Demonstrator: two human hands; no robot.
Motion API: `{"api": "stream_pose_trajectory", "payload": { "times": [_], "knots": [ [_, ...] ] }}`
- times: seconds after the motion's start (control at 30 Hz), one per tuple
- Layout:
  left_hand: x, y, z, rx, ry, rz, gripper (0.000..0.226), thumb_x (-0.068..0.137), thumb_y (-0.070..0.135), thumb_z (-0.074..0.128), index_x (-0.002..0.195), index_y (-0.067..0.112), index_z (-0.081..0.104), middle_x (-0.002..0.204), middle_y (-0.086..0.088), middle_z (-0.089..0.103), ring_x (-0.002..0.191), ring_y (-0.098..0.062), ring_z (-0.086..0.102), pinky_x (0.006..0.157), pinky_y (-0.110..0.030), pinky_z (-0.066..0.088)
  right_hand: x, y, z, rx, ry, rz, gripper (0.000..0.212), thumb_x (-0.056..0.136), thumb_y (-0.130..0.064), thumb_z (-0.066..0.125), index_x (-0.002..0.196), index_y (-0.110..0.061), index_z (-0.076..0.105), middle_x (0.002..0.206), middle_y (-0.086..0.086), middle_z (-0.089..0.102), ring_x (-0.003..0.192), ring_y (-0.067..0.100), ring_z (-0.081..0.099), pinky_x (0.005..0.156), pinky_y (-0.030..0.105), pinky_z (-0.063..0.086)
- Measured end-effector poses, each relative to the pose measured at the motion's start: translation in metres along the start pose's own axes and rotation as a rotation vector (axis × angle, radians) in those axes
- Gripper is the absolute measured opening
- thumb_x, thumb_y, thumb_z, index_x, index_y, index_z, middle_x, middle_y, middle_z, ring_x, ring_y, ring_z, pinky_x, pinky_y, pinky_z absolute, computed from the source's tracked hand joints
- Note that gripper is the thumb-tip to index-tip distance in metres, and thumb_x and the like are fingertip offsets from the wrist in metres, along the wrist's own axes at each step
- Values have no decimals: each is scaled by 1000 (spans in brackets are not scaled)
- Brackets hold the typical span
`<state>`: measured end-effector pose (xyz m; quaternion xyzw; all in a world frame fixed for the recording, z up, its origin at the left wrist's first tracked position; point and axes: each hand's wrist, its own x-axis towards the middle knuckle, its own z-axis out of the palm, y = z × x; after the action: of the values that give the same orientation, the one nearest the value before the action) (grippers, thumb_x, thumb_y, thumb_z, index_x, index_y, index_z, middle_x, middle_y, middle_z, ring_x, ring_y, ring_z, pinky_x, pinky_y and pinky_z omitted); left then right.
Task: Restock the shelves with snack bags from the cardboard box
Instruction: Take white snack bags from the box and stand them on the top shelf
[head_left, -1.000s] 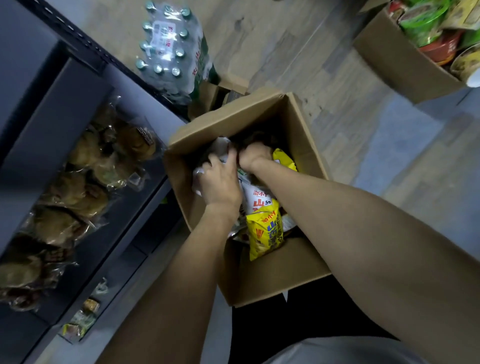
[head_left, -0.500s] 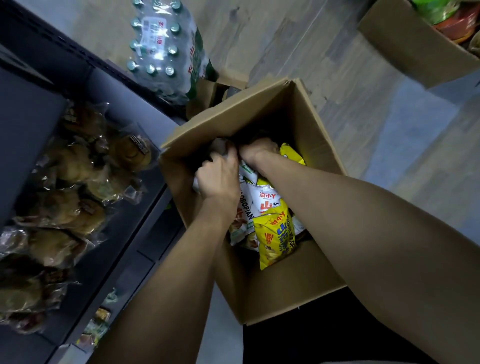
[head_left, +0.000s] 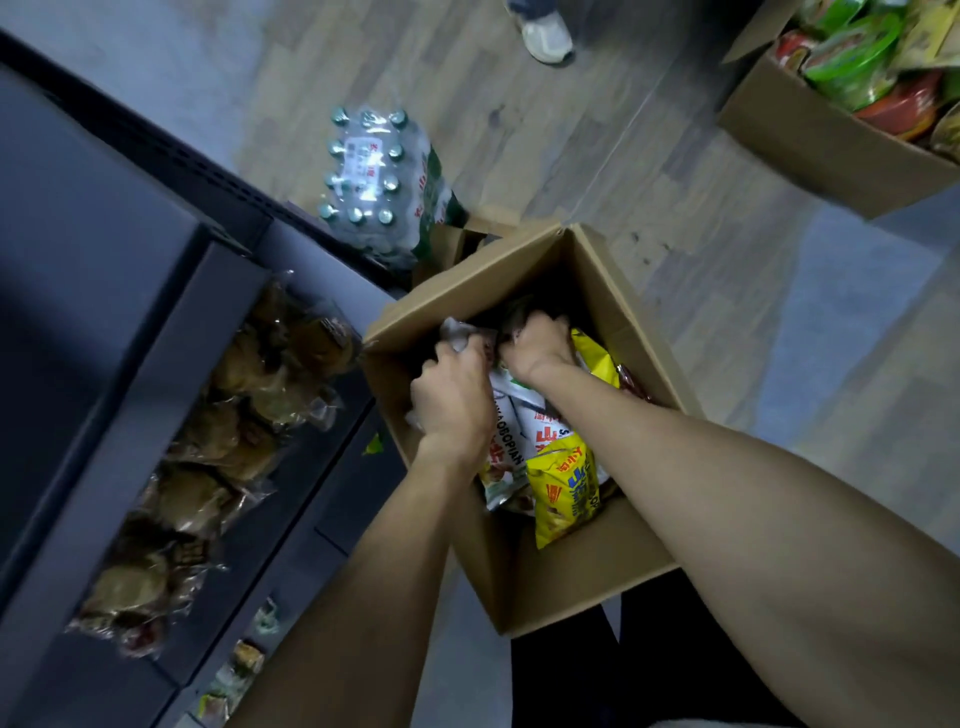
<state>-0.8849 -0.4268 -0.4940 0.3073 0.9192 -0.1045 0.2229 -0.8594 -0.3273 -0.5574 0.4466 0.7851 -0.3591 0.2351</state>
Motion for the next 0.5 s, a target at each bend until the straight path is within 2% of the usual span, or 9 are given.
{"api": "stream_pose_trajectory", "payload": {
  "times": [0.1, 0.2, 0.3, 0.4, 0.5],
  "knots": [
    [-17, -1, -23, -67, -8, -21, 32, 94, 14, 43, 126, 19, 44, 120, -14, 52, 99, -35, 58, 64, -37, 39, -19, 0, -10, 117, 2, -11, 45, 84, -32, 64, 124, -14, 51, 129, 19, 50, 113, 37, 52, 92, 35, 43],
    [-41, -2, -47, -162, 11, -94, 30, 92, 22, 50, 122, 19, 46, 120, -13, 54, 96, -36, 59, 65, -38, 38, -48, 1, -24, 74, -10, -130, 57, 85, -28, 66, 136, -18, 42, 130, 20, 47, 117, 40, 51, 95, 39, 44],
    [-68, -1, -67, -196, -20, -130, 36, 89, 32, 58, 121, 19, 46, 119, -13, 55, 100, -38, 60, 72, -39, 43, -78, 6, -38, 20, 2, -227, 61, 87, -29, 66, 141, -24, 37, 130, 19, 44, 117, 40, 51, 94, 41, 45],
    [-85, 3, -85, -226, 16, -156, 36, 86, 25, 61, 119, 18, 46, 119, -14, 56, 103, -39, 59, 75, -40, 45, -103, 11, -58, -5, 30, -269, 72, 88, -30, 67, 149, -25, 29, 135, 18, 41, 118, 40, 51, 95, 41, 44],
    [-97, 7, -100, -284, 106, -170, 37, 86, 23, 59, 120, 19, 46, 117, -13, 56, 102, -38, 59, 76, -41, 46, -122, 14, -81, -20, 81, -329, 74, 90, -31, 64, 153, -25, 25, 137, 17, 39, 118, 40, 51, 96, 40, 43]
  ]
}}
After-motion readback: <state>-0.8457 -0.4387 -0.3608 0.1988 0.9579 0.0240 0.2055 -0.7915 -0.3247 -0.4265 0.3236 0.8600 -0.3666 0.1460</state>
